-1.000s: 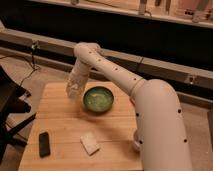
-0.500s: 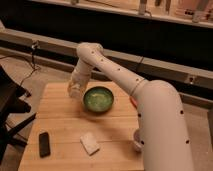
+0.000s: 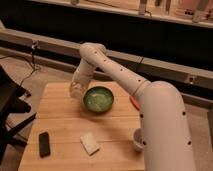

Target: Place the bottle in the ceramic bowl

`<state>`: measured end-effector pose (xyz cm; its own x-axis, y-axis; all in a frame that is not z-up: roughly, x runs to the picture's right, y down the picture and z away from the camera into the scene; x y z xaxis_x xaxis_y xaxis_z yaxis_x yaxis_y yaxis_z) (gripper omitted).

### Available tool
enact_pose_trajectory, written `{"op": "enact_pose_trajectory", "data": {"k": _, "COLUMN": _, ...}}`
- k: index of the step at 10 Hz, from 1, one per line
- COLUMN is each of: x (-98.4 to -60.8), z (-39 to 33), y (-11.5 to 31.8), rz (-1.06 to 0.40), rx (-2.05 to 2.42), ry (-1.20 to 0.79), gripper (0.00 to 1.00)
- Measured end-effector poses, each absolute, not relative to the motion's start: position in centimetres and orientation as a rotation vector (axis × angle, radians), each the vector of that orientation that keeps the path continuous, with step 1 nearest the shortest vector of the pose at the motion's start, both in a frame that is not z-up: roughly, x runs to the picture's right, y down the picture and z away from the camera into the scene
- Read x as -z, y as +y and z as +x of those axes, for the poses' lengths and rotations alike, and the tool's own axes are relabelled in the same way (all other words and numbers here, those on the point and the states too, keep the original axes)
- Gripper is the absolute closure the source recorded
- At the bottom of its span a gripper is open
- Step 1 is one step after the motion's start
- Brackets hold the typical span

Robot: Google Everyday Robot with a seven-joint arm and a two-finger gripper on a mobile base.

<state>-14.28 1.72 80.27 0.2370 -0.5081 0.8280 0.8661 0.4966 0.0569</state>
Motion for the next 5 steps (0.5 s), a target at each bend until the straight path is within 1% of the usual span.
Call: {"op": "enact_pose_trajectory", "data": {"k": 5, "x": -80.42, "z": -13.56, "y": 1.69, "rz": -0.461, "rx": 0.969, "ry": -0.926, "gripper": 0.99}}
